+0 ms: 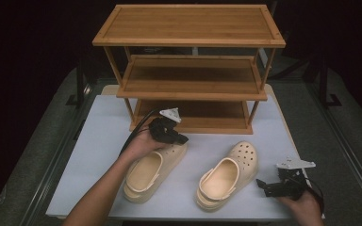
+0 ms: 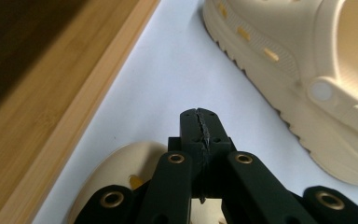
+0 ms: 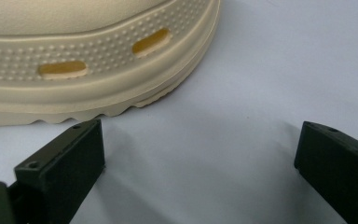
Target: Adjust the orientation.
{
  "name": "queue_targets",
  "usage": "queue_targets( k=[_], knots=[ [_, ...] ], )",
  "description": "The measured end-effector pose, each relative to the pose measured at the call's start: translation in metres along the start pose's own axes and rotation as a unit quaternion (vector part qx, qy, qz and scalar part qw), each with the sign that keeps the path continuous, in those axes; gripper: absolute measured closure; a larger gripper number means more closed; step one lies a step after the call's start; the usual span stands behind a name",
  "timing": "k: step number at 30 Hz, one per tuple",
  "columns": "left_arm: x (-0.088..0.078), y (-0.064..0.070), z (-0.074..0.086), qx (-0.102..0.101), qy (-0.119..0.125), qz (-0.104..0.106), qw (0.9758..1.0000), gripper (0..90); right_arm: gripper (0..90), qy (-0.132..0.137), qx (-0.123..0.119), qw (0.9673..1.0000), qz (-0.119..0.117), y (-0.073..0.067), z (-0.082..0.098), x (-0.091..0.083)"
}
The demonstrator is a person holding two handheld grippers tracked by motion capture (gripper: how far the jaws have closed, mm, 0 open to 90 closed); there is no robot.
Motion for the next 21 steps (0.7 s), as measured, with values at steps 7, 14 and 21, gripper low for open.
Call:
queue_targets(
  k=[7, 14, 21],
  knots=[
    [0.0106, -0.0034, 0.0054, 0.003, -0.029, 0.002, 0.9996, 90.0, 1.2, 0.000, 0.000, 1.0000, 0.000, 0.0000, 0.0000, 0.0000],
    [0.0092, -0.0041, 0.0060, 0.005, -0.032, -0.004, 0.9995, 90.0, 1.2, 0.001, -0.001, 1.0000, 0.000, 0.0002, -0.0001, 0.0001],
    [0.0046, -0.0061, 0.0073, 0.001, -0.030, -0.009, 0.9995, 90.0, 1.2, 0.000, 0.000, 1.0000, 0.000, 0.0000, 0.0000, 0.0000]
  ],
)
Point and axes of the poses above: each handheld gripper's, and its own axes: x roughly forward along the jaws, z roughly out of its underside, y roughly to its right, the point moved 7 cm from there along x, roughly forward along the jaws, and after that the axes turned 11 degrees about z, right-handed, at the moved point
